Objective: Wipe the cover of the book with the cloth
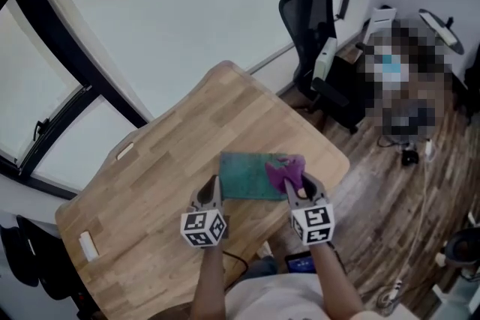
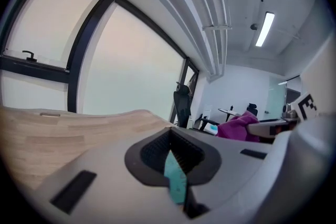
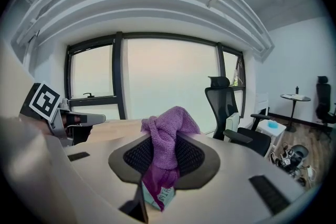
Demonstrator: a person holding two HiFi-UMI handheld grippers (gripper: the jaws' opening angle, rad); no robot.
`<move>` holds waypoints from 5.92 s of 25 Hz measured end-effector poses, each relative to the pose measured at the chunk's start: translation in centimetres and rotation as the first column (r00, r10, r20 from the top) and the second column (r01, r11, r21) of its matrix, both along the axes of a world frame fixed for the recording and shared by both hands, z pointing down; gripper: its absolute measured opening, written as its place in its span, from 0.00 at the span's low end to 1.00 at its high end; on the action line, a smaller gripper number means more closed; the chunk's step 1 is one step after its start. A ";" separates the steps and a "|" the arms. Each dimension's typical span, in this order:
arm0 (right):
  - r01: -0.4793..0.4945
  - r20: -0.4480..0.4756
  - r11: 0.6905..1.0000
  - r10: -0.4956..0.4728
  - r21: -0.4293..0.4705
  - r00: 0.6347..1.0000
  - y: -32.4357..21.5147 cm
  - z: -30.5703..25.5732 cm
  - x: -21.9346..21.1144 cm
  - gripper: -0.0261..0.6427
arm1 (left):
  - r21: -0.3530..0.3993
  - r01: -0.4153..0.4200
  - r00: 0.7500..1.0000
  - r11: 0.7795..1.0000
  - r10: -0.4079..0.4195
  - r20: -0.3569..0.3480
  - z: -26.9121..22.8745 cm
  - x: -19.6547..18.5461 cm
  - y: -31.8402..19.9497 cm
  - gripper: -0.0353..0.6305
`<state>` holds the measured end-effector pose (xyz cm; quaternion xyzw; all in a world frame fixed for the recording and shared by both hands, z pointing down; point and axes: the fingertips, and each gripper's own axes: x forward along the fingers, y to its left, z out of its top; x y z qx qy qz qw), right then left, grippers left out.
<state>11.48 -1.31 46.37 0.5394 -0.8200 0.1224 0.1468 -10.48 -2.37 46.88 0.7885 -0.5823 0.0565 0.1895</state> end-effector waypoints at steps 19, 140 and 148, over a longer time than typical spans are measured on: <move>0.007 -0.035 0.997 -0.009 -0.071 0.999 -1.8 3.2 -1.5 0.19 | -0.111 0.045 0.999 0.993 -0.048 -0.023 4.7 -2.4 -1.5 0.06; 0.259 -0.161 0.912 -0.321 -0.319 0.933 -11.0 13.4 -12.2 0.19 | -0.371 -0.075 0.992 0.926 0.031 -0.125 15.2 0.3 -2.4 0.26; 0.284 -0.156 0.905 -0.345 -0.317 0.925 -11.1 13.3 -13.6 0.19 | -0.369 -0.075 0.992 0.926 0.031 -0.124 15.1 0.2 -2.4 0.26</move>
